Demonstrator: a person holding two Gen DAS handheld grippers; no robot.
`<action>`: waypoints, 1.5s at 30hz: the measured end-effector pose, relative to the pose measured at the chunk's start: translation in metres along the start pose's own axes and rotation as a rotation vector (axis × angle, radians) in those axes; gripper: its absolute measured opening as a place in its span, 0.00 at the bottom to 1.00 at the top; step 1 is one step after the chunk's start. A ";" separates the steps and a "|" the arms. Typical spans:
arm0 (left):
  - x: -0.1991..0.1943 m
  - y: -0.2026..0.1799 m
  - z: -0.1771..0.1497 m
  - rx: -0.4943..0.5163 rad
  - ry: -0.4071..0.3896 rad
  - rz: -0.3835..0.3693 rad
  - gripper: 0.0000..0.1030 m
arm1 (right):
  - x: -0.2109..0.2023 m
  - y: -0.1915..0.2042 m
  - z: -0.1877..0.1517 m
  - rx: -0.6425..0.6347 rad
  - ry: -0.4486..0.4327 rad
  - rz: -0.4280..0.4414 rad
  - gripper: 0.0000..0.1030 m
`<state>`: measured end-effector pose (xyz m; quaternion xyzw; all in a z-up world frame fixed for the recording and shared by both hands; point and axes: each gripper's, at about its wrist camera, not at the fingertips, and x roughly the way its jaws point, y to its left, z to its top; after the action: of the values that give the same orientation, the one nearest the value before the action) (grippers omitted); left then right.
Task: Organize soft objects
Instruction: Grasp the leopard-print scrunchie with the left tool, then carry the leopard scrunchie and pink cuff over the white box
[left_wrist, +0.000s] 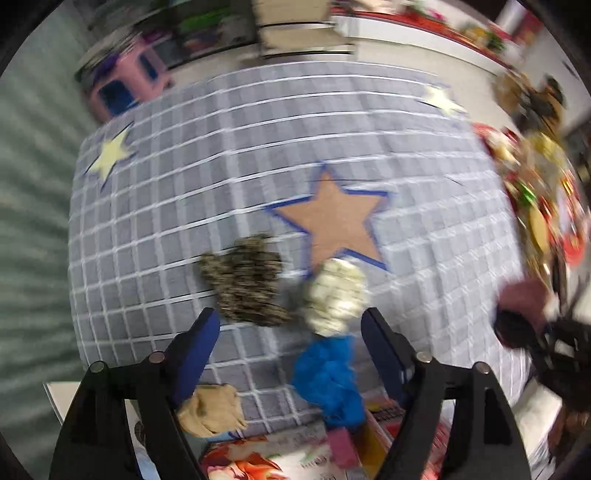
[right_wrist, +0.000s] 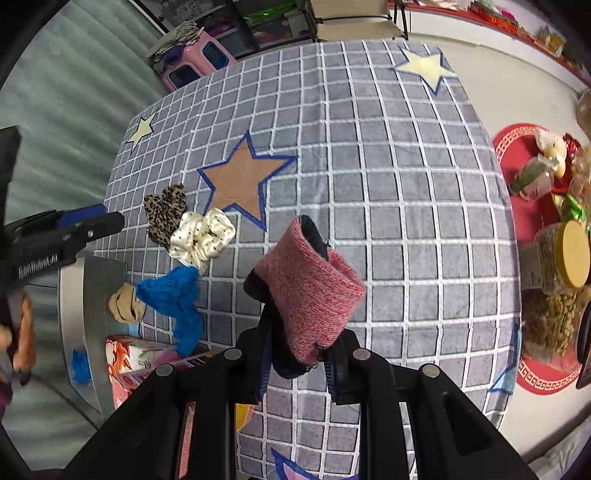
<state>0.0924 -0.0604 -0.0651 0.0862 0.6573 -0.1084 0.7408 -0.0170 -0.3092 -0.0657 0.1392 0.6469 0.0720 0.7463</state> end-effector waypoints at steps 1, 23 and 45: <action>0.012 0.010 0.005 -0.043 0.035 0.008 0.80 | 0.003 -0.003 -0.001 0.008 0.006 0.010 0.24; 0.083 0.005 0.013 -0.070 0.122 0.121 0.29 | 0.014 -0.014 -0.023 -0.004 0.059 0.004 0.24; -0.078 -0.203 -0.085 0.483 -0.087 -0.119 0.29 | -0.047 -0.041 -0.074 0.059 -0.044 -0.053 0.24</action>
<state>-0.0537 -0.2293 0.0048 0.2169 0.5837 -0.3092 0.7188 -0.1003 -0.3534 -0.0425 0.1456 0.6358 0.0303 0.7574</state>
